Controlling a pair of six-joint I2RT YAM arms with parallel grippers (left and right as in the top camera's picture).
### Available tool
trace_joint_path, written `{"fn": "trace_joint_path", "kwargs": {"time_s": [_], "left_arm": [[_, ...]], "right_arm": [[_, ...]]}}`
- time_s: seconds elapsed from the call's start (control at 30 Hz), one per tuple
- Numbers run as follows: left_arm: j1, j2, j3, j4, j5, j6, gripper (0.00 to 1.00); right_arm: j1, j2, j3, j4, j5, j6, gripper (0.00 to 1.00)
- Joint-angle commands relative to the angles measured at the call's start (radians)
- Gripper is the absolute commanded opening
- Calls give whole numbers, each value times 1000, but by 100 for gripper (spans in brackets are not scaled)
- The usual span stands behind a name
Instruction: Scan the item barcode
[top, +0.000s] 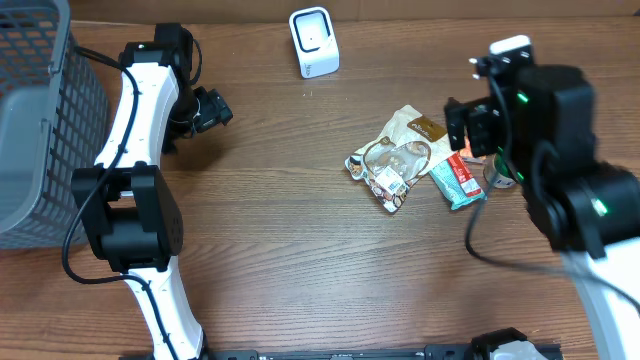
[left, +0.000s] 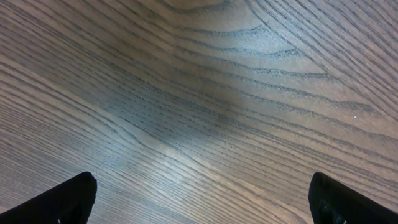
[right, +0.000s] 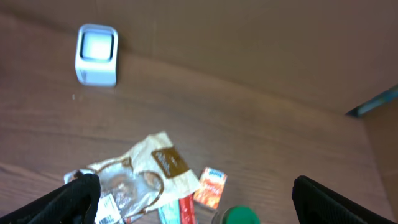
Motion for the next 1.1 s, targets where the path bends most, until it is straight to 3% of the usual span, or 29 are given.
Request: {"fn": "trace_joint_path", "kwargs": {"time_s": [0.0, 0.4, 0.57, 0.8, 1.07], "left_arm": [[-7, -15, 16, 0, -6, 12, 100], [-7, -15, 16, 0, -6, 12, 100], [-7, -15, 16, 0, -6, 12, 100], [-7, -15, 16, 0, -6, 12, 100], [-7, -15, 16, 0, -6, 12, 100]], "right_arm": [[-2, -105, 5, 3, 6, 5, 100], [-2, -452, 0, -101, -15, 5, 100], [-2, -608, -98, -77, -67, 5, 100], [-2, -848, -393, 142, -151, 5, 100], [-35, -1068, -793, 575, -231, 61, 100]]}}
